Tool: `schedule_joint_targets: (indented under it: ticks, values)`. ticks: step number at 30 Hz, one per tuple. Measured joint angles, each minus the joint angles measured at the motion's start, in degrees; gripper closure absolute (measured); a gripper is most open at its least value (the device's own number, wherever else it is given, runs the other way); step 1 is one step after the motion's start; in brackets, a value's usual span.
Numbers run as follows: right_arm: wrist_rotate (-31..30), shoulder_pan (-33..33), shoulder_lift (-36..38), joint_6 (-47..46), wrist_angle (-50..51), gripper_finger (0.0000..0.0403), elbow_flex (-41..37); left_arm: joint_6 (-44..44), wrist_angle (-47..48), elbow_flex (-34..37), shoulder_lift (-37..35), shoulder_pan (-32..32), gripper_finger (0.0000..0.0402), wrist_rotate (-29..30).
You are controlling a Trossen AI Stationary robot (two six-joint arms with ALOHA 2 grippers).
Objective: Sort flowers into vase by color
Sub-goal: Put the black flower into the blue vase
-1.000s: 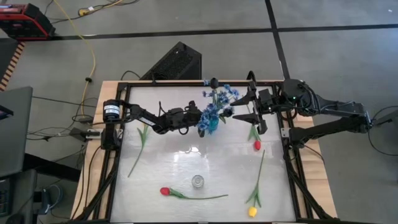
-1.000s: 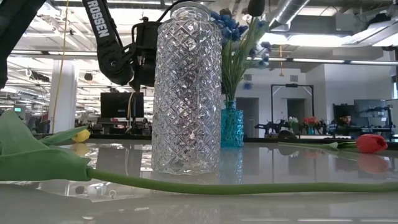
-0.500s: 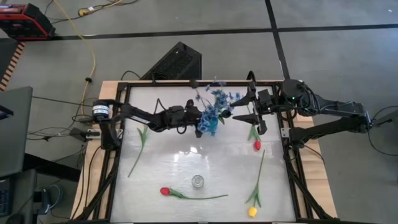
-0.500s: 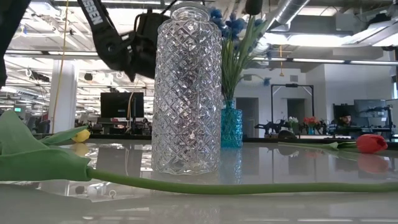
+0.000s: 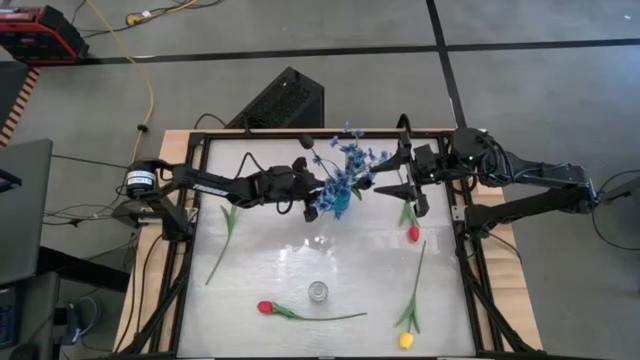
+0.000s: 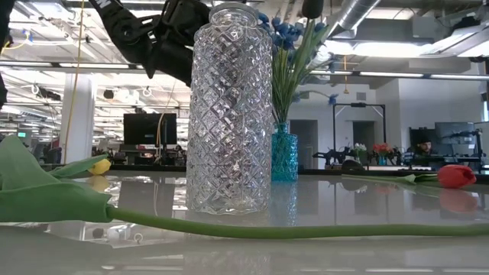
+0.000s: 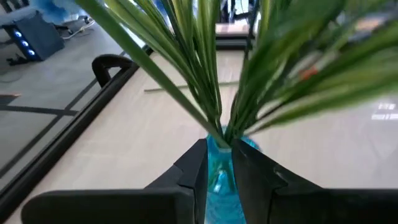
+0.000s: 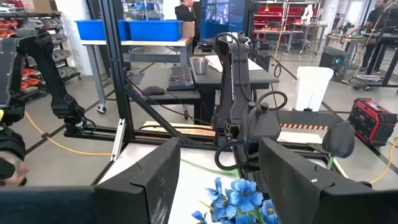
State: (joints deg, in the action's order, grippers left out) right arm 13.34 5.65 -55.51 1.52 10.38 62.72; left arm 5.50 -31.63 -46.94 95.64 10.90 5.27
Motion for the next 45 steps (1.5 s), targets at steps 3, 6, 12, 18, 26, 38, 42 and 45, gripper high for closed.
schedule_joint_targets:
  ticks: [3,6,12,18,26,38,42,45]
  values:
    - [0.00,0.00,0.00,-0.02,0.61,0.0159,0.00,2.38,1.91,0.00,-0.23,0.00,0.0339,0.03]
    - [0.00,0.00,0.00,-0.14,1.70,0.0159,0.00,4.25,7.49,-0.33,-2.56,0.02,0.0340,1.31]
    - [0.00,0.07,0.00,-0.12,2.51,0.0159,0.00,8.19,32.48,-3.95,-11.69,-0.07,0.0340,6.24]
    - [0.00,0.91,0.00,0.10,2.53,0.0159,0.00,8.21,39.11,-5.16,-22.00,-0.69,0.0359,18.77]
    - [0.02,0.61,0.00,0.06,2.77,0.0159,0.00,2.00,26.80,-5.18,-25.41,2.03,0.0401,27.30]
    - [0.02,-0.04,0.00,0.20,6.18,0.0159,0.00,3.71,11.50,-5.16,-25.40,1.16,0.0401,30.03]
    - [0.02,-0.04,0.00,0.46,6.35,0.0159,0.00,2.42,10.48,-5.14,-25.19,1.15,0.0401,26.28]
    - [0.03,-0.04,0.00,0.50,6.33,0.0159,0.00,1.99,10.60,-5.14,-25.16,1.19,0.0401,23.37]
